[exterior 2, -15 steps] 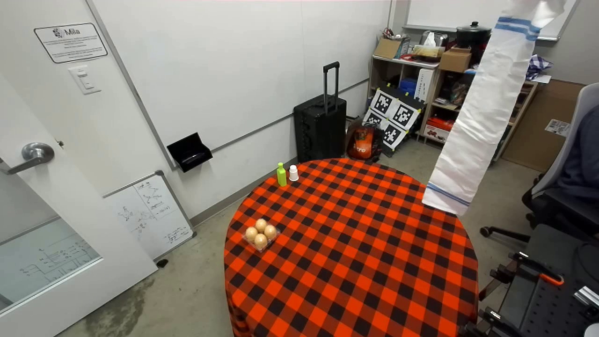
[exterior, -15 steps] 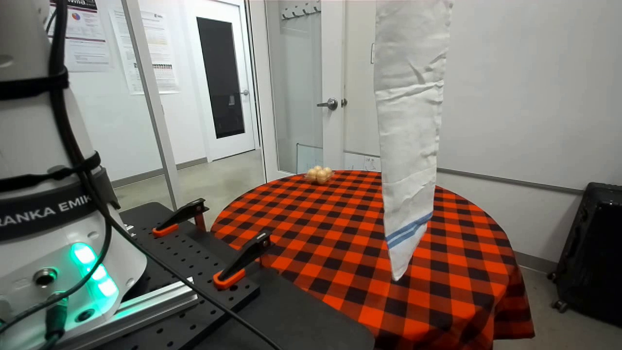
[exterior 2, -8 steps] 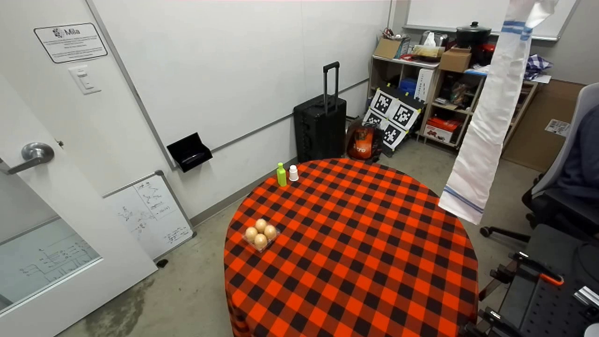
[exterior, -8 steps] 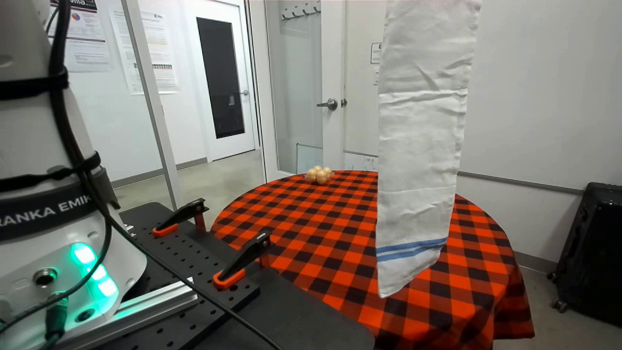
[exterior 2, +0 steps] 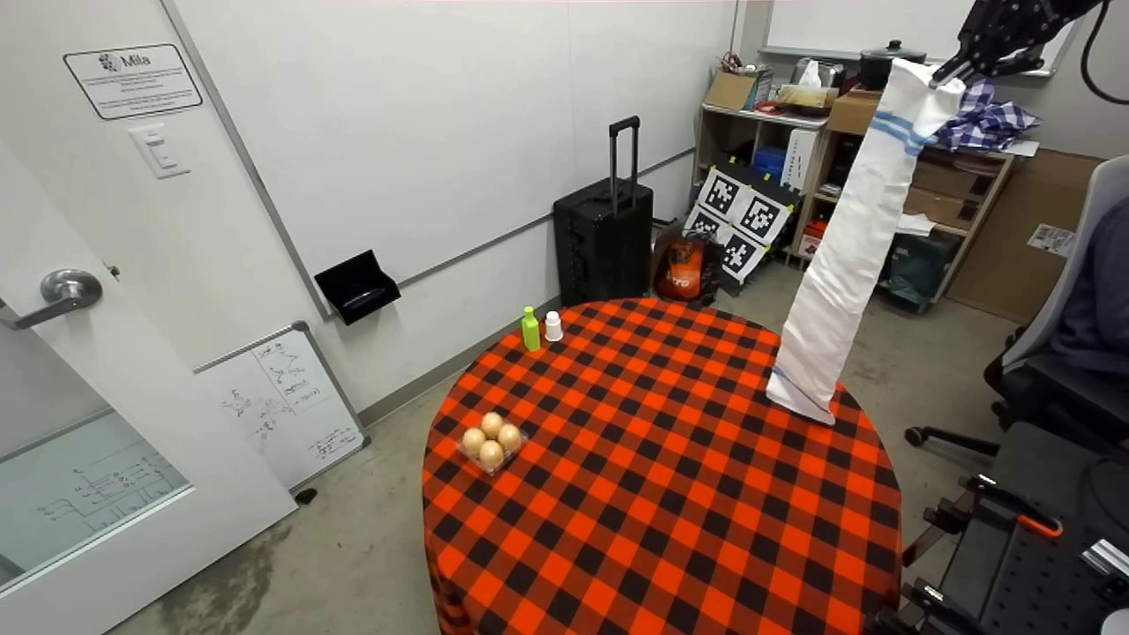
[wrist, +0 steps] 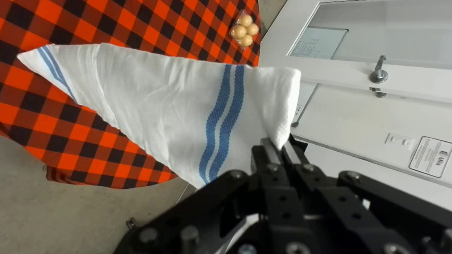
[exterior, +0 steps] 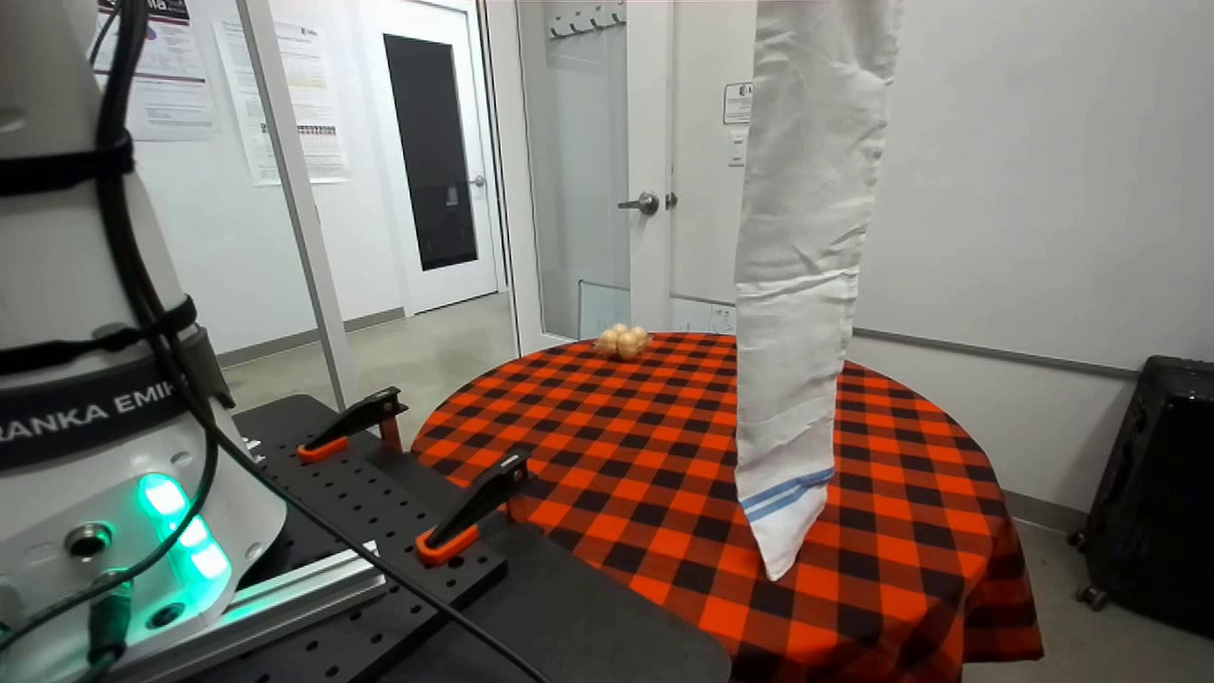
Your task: Unfold the towel on the table
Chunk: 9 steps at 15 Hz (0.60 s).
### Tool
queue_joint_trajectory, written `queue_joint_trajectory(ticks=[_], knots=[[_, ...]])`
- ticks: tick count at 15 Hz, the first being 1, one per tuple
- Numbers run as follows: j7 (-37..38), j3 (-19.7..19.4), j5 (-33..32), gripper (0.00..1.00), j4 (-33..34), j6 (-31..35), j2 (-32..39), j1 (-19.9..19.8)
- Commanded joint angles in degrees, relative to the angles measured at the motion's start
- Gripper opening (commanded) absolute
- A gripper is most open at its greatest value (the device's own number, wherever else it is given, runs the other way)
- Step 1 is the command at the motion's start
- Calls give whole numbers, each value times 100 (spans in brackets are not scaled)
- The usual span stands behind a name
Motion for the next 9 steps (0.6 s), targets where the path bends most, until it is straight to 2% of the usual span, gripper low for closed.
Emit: queue_joint_trajectory(ticks=[1,5,9], knots=[[-293,67,245,1,-29,-113,58,-104],[-576,247,279,1,-157,-188,46,1],[-835,723,132,1,-377,-390,1,263]])
